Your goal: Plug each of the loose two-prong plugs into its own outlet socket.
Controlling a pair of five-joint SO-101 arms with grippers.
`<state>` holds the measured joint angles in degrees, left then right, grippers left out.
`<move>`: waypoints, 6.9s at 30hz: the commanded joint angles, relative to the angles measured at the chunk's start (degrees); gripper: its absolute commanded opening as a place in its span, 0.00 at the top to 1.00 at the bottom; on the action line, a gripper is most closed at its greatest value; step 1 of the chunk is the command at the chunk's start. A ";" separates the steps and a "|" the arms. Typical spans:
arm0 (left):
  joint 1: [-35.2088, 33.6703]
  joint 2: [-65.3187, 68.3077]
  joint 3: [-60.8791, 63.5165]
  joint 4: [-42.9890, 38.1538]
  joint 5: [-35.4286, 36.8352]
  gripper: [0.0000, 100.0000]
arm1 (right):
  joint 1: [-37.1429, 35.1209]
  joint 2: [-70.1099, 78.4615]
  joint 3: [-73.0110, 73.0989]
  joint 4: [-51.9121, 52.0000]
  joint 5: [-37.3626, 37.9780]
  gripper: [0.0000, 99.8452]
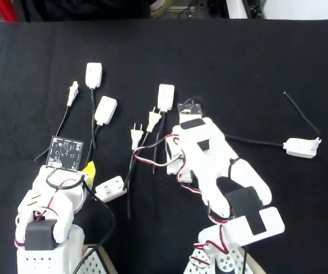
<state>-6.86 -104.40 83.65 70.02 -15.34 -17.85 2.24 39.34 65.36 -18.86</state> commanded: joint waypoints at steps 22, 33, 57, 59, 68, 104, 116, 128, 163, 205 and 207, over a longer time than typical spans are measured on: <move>12.70 -0.18 3.82 -9.05 3.52 0.79 | 0.62 -38.37 -5.49 11.16 4.22 0.99; 26.15 0.00 6.11 -16.97 12.57 0.79 | -13.71 -59.82 11.03 -5.36 -6.59 0.99; 19.56 -0.09 2.95 -13.98 12.92 0.79 | 9.05 -59.91 31.69 -5.80 52.31 0.98; 19.47 -0.09 3.03 -13.71 12.84 0.79 | 9.05 -59.91 32.66 -6.07 55.03 0.98; 11.82 -0.09 0.40 -2.11 6.59 0.79 | 9.14 -60.26 34.51 -6.15 56.44 0.84; -3.65 -0.09 3.56 -1.76 2.37 0.79 | 10.81 -21.23 14.99 -5.98 54.95 0.86; -3.65 -0.09 3.56 -1.76 2.37 0.79 | 10.81 -16.75 17.10 -10.20 55.30 0.86; -3.65 -0.09 3.56 -1.76 2.37 0.79 | 8.35 -30.46 12.09 5.54 54.33 0.79; -3.74 -0.09 3.56 -1.76 2.37 0.79 | 1.67 -22.99 13.93 1.32 45.63 0.84; -3.65 -0.09 3.56 -1.85 2.37 0.79 | 0.62 -11.47 12.00 1.49 42.55 0.84; -3.65 -0.09 3.65 -1.85 2.37 0.79 | 1.93 -11.30 12.00 1.41 42.64 0.84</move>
<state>-10.20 -104.13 87.43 67.91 -12.62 -18.02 -10.95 50.07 69.05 23.25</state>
